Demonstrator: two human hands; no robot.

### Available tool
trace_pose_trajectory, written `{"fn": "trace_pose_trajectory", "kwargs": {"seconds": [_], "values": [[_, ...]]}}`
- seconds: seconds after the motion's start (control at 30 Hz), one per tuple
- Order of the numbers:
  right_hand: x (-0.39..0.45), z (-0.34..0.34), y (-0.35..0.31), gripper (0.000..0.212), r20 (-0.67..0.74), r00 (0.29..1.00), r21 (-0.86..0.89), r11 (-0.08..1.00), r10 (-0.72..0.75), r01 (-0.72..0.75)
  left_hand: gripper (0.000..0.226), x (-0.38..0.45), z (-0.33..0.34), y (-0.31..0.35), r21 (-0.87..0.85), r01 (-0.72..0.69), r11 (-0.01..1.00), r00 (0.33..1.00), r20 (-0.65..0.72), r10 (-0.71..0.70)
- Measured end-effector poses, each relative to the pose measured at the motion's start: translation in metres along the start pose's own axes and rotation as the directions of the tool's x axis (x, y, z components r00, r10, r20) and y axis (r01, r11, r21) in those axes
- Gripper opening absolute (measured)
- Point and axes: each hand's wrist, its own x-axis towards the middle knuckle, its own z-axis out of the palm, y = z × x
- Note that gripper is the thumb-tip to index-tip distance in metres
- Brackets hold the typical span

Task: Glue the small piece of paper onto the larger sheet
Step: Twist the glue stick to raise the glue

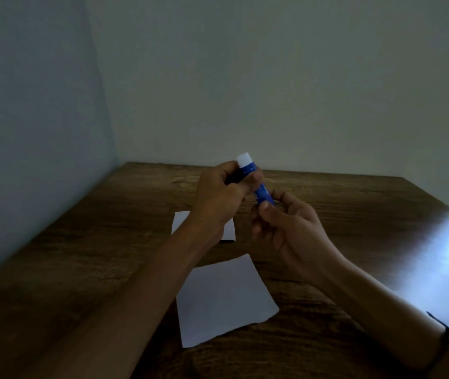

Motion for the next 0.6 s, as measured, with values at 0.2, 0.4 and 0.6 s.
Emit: {"fn": "trace_pose_trajectory", "kwargs": {"seconds": [0.2, 0.4, 0.6], "values": [[0.0004, -0.0042, 0.0028, 0.019, -0.017, 1.0, 0.001, 1.0, 0.013, -0.013, 0.009, 0.0002, 0.0017, -0.0007, 0.02, -0.028, 0.999, 1.0, 0.015, 0.027], [0.0014, -0.004, 0.0, 0.031, 0.031, 0.999, 0.014, 1.0, 0.013, -0.014, 0.008, 0.001, 0.0005, -0.0004, -0.013, -0.033, 0.999, 0.999, -0.002, 0.033], [0.0027, -0.0059, -0.0001, 0.021, -0.002, 1.0, -0.013, 1.0, 0.002, -0.002, 0.009, -0.0003, 0.0016, -0.0016, 0.022, -0.053, 0.998, 0.998, 0.025, 0.053]]}}
